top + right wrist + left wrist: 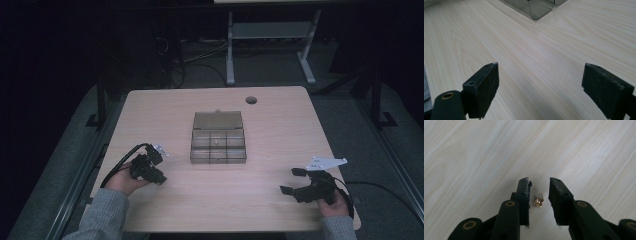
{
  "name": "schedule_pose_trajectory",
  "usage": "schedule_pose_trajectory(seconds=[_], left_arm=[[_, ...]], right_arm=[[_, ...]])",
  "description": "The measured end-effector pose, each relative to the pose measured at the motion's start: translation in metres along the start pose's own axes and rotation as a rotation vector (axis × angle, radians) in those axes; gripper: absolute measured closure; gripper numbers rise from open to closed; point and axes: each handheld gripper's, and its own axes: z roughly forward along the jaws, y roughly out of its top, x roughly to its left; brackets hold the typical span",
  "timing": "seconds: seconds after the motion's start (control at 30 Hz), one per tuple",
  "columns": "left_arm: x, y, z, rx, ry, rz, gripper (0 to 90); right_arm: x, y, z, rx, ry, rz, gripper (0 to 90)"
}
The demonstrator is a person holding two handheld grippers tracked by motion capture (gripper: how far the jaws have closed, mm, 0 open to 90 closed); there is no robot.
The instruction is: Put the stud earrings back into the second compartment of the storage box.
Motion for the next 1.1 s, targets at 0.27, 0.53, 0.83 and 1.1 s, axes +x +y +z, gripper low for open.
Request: schedule_pose_trajectory(seconds=[0.27,0.53,0.83,1.1], left_arm=[[0.002,-0.001,0.007,0.013,-0.015,-0.012,71.4],[0.003,-0.002,0.009,0.024,-0.019,0.005,83.0],[0.002,0.002,0.004,0.017,-0.017,0.011,84.4],[0.001,0.013,-0.005,-0.02,-0.024,0.013,84.4]], right_arm=[[0.0,0.0,0.0,-0.003,0.001,-0.001,14.1],[0.0,0.0,-0.001,-0.003,-0.001,-0.004,14.0],[0.0,0.0,-0.001,-0.004,0.002,-0.003,14.0],[-0.001,0.0,-0.001,-0.003,0.002,0.001,14.0]])
